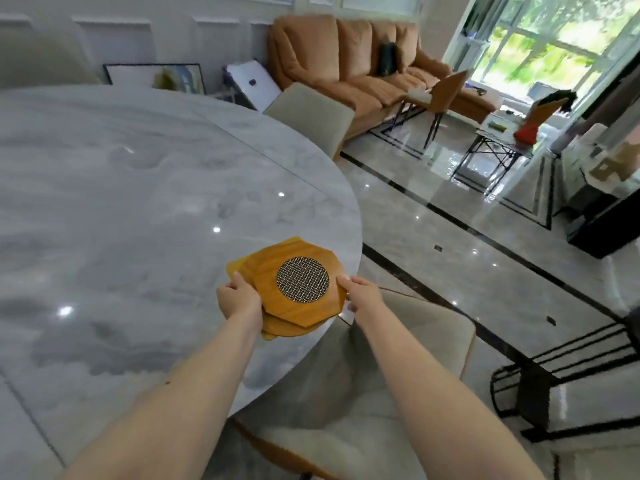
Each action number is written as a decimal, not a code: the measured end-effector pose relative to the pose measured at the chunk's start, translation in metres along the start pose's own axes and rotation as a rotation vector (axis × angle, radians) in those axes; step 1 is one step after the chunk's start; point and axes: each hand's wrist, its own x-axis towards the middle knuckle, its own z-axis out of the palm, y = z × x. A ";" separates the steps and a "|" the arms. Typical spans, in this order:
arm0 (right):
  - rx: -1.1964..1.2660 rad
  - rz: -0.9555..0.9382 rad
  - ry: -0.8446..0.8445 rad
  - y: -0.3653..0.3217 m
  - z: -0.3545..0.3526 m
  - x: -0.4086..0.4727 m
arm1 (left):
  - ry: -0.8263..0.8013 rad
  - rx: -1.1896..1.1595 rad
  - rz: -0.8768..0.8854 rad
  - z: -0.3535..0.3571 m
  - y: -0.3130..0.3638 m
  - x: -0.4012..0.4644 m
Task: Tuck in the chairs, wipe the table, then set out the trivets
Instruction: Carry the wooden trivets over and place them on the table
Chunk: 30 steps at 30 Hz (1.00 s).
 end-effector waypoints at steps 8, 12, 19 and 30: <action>-0.252 0.089 -0.380 -0.022 -0.009 0.073 | 0.305 -0.088 -0.075 0.018 -0.020 0.005; -0.240 0.106 -0.424 -0.018 -0.006 0.098 | 0.434 -0.152 -0.145 0.012 -0.031 -0.001; -0.165 0.099 -0.375 0.000 0.016 0.123 | 0.642 -0.202 -0.203 -0.022 -0.054 -0.010; -0.211 0.022 -0.319 0.021 0.049 0.128 | 0.768 -0.268 -0.234 -0.069 -0.067 -0.013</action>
